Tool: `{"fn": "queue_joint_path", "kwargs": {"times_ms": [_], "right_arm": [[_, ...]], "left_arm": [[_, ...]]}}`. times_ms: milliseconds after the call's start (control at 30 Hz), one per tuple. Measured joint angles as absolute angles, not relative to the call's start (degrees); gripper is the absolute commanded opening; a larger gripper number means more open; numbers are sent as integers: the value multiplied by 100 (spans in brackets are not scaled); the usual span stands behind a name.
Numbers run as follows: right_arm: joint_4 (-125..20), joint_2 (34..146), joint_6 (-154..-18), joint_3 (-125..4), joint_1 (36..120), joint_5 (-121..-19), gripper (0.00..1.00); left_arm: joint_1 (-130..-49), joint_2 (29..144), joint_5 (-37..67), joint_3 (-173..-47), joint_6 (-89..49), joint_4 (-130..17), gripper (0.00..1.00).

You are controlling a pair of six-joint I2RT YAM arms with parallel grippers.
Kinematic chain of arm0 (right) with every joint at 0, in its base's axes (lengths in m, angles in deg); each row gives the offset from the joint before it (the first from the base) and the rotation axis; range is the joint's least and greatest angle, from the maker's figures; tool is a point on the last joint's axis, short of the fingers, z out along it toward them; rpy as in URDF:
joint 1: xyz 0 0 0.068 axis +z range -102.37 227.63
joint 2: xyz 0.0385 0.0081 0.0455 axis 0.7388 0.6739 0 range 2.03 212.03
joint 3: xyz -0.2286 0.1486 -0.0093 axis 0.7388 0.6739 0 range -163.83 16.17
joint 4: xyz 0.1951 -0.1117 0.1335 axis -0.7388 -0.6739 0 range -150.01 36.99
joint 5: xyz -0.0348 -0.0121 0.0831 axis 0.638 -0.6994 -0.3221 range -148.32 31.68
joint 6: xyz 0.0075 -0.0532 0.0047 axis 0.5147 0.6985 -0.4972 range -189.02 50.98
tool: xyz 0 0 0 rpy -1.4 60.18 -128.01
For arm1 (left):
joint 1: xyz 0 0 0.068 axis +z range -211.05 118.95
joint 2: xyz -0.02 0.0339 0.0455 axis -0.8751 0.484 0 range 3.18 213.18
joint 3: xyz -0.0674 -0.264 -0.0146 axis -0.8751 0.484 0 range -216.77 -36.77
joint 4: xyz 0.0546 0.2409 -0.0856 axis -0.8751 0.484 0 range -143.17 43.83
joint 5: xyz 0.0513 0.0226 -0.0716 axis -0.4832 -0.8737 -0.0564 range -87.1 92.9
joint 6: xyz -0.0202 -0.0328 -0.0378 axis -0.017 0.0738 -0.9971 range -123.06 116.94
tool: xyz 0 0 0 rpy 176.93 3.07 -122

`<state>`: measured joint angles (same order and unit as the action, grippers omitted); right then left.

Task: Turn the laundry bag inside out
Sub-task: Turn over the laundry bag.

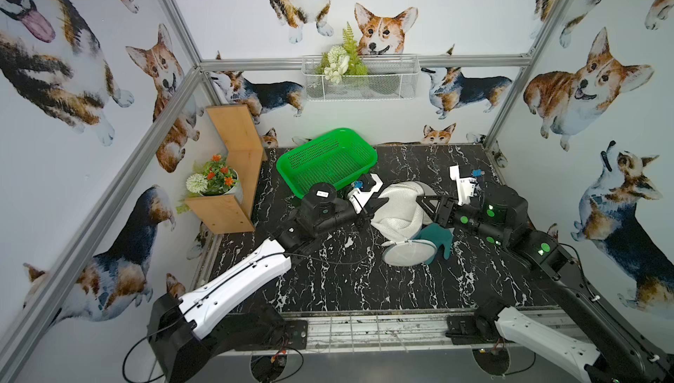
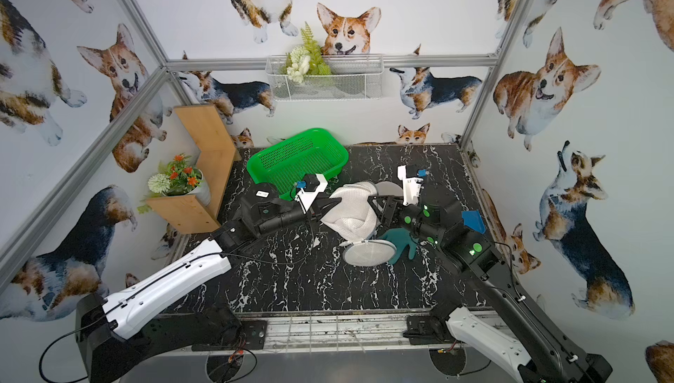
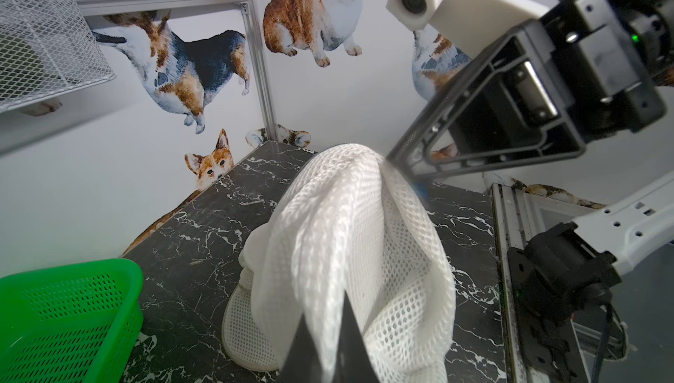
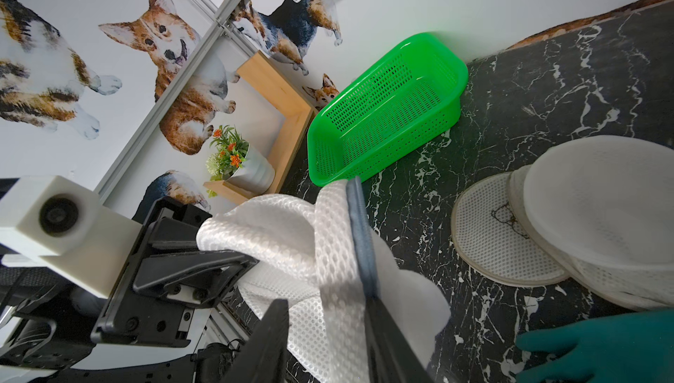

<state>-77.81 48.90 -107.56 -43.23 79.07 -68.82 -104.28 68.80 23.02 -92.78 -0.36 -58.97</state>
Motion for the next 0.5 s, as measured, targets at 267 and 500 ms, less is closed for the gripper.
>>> {"fn": "queue_joint_path", "kwargs": {"times_ms": [267,500], "right_arm": [[-8043,4940,-10531,-4467,7896,-6732,43],[-8113,5078,-10417,-4556,7879,-6802,0]], "left_arm": [[-10428,6762,2372,-9197,-38,-5974,0],[-10428,6714,2369,-9167,-36,-5972,0]]}}
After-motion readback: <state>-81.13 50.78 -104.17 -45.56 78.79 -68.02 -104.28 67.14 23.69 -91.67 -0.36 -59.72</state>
